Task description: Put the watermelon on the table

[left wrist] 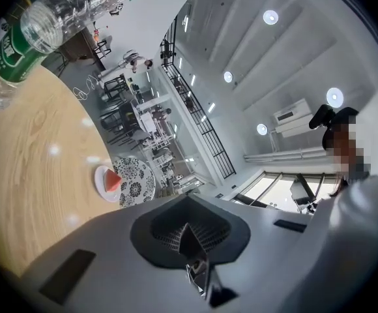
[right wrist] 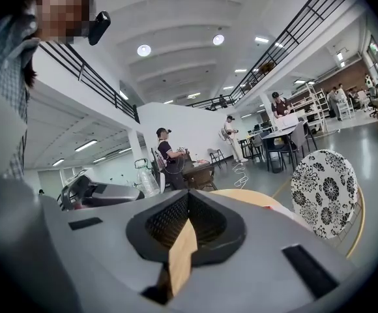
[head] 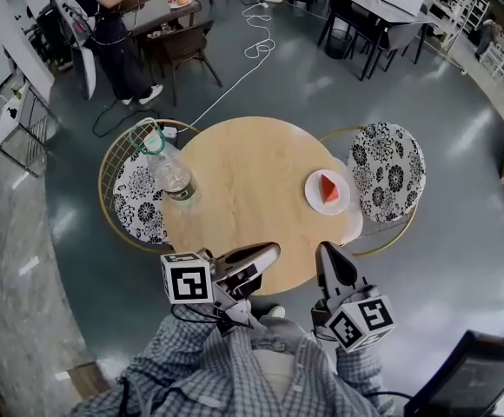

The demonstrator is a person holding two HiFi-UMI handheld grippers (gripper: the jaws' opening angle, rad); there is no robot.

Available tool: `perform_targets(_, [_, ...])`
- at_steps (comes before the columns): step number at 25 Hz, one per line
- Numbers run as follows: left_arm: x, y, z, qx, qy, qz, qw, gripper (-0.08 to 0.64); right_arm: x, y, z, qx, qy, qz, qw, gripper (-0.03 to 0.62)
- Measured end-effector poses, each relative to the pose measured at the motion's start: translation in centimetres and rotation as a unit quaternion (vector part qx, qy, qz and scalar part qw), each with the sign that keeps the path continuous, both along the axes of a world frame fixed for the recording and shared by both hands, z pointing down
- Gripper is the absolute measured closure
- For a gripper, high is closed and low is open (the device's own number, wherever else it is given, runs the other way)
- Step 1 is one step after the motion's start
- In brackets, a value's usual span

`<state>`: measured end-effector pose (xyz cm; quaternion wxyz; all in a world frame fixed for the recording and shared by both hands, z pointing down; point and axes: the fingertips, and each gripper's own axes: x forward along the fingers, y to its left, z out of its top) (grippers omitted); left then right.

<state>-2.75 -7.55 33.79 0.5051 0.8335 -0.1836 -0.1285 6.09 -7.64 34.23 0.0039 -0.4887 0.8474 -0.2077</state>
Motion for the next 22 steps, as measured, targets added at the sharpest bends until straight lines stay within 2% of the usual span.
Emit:
perform_targets(11, [0.61,0.13,-0.14,-0.012,0.027,0.007,0.9995,0.553,-0.12,0.07,0.33,-0.008,-0.015,-0.005,1.000,0.584])
perform_targets(22, [-0.08,0.43,0.15,-0.020,0.029,-0.005,0.9994,0.554,-0.89,0.35,0.80,-0.015,-0.016,-0.016,1.000,0.584])
